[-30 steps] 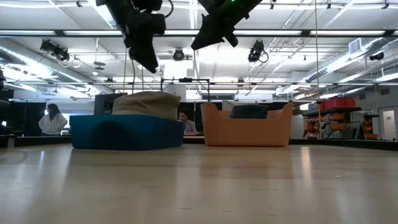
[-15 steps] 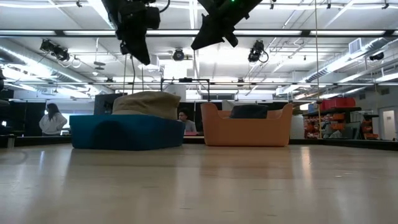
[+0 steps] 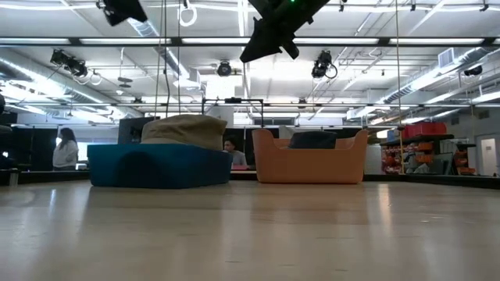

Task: Pick & Place hat
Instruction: Return to Home Position

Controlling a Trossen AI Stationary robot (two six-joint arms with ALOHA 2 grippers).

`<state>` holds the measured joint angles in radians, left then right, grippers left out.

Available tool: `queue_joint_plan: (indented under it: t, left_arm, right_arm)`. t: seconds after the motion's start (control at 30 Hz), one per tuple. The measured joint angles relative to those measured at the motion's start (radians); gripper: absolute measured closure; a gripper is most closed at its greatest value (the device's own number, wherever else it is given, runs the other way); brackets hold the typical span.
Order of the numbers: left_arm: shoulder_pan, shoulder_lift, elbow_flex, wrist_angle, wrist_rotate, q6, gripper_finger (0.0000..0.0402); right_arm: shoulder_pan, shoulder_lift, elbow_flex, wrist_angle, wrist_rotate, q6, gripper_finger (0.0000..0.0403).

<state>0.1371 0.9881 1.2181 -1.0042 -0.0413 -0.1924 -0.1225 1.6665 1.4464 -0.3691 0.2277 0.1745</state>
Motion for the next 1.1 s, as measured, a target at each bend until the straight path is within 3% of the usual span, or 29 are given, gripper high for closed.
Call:
queue_joint_plan:
  t: [0.1,0.2,0.4,0.53,0.93,1.1]
  left_arm:
    - [-0.027,-0.113,-0.061,0.022,-0.046,-0.051,0.0398]
    - [-0.056,-0.231,-0.204,0.125,-0.103,-0.080,0.0398]
    - [-0.086,-0.405,-0.634,0.620,-0.087,-0.088,0.0399]
    - [-0.087,-0.454,-0.809,0.821,-0.083,-0.117,0.0399]
    - [-0.086,-0.605,-1.022,0.819,-0.088,-0.130,0.0399]
    - [-0.086,-0.650,-1.152,0.949,-0.088,-0.170,0.0399]
  right_arm:
    - [0.000,0.000,0.000,0.000,0.000,0.000,0.0403]
    - [0.000,0.000,0.000,0.000,0.000,0.000,0.0403]
    - [0.000,0.000,0.000,0.000,0.000,0.000,0.0403]
    - [0.000,0.000,0.000,0.000,0.000,0.000,0.0403]
    - [0.000,0.000,0.000,0.000,0.000,0.000,0.0403]
    - [0.000,0.000,0.000,0.000,0.000,0.000,0.0403]
